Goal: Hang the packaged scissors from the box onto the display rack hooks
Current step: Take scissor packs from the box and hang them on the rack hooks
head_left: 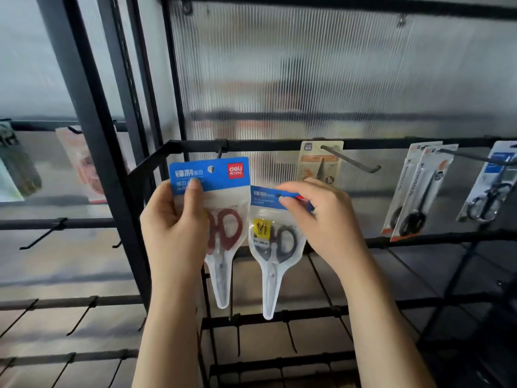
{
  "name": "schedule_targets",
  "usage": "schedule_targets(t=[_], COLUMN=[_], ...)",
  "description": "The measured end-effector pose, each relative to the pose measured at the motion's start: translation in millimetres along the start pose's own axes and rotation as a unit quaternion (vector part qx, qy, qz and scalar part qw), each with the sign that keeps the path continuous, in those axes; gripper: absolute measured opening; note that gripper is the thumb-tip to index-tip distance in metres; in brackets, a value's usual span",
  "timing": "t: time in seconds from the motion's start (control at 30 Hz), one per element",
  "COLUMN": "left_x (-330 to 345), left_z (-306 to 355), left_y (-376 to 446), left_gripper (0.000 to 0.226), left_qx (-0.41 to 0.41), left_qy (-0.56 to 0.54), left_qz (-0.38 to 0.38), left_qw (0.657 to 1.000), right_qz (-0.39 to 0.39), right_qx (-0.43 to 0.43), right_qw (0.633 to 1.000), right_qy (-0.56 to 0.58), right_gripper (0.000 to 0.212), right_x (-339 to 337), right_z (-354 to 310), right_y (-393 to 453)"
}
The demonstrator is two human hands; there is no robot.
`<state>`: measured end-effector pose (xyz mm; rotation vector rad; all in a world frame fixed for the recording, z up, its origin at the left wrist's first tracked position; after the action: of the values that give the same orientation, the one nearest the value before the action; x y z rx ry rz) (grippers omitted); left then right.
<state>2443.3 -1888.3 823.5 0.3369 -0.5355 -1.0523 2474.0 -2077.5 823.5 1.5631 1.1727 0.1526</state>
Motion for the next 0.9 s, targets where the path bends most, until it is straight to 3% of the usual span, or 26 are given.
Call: schedule_targets(t=[0.4,0.8,0.9], left_x=[2,35,41], left_z=[-13,-66,-74], left_y=[14,80,94], left_gripper=[0.016,0.015,0.015], left_qx=[0.012,-0.069,-0.048], left_qy=[0.060,0.122,0.151], left_qz=[0.005,-0.022,-0.024], left_qw=[0.998,0.990,0.987], right_qz=[0.005,0.000,0.004], right_qx=[0.013,0.019,0.021], right_qw=[1.000,0.999,0.999], right_qy=[-0.021,-0.042,-0.042], right_gripper=[0.020,0.021,0.021], right_x=[5,8,7], right_z=[8,13,14], right_y=[7,21,23])
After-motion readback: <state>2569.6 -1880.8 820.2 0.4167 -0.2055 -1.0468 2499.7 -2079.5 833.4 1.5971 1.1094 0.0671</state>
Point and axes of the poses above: each hand's wrist, its own y-axis towards the middle knuckle, its own x-axis out of the palm, z = x × y, the point moved 3 cm from there along y, towards the middle knuckle, and after that the axes turned 1 degree about x, right-handed, at the moved point
